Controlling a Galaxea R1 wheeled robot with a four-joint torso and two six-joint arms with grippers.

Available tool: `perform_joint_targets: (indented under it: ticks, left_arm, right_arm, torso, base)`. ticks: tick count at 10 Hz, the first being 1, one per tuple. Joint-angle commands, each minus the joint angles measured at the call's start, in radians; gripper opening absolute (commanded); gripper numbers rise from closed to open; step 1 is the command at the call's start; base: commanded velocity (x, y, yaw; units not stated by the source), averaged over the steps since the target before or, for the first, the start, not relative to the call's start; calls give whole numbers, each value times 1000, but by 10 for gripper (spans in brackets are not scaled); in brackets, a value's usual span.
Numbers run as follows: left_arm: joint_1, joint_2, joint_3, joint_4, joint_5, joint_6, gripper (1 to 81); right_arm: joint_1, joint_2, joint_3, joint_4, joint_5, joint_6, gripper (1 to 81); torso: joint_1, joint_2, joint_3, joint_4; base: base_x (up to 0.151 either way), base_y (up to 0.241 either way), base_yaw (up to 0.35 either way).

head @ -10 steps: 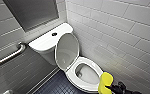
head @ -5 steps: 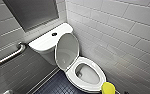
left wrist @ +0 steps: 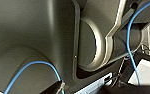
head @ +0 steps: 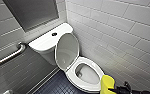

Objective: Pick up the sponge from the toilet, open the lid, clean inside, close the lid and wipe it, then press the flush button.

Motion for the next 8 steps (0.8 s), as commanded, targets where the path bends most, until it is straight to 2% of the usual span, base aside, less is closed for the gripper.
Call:
perform_joint_targets:
  ticks: [1, 3, 5, 8]
  left_arm:
    - [28, -9, 24, 7, 94, 7, 811]
    - [28, -9, 23, 6, 94, 5, 811]
    - [28, -13, 23, 3, 94, 5, 811]
    - [28, -13, 24, 0, 94, 5, 811]
  right_arm:
    - [257, 118, -69, 21, -182, 61, 10]
    - [319, 274, -190, 23, -243, 73, 10]
    - [350, 413, -301, 24, -257, 79, 10]
    - [385, 600, -468, 19, -257, 154, 10]
  torso:
    - [0, 0, 0, 0]
    - [0, 0, 0, 0]
    - [0, 0, 0, 0]
    - [0, 0, 0, 0]
  base:
    - [0, 0, 0]
    - [0, 0, 0]
    - [0, 0, 0]
    - [0, 0, 0]
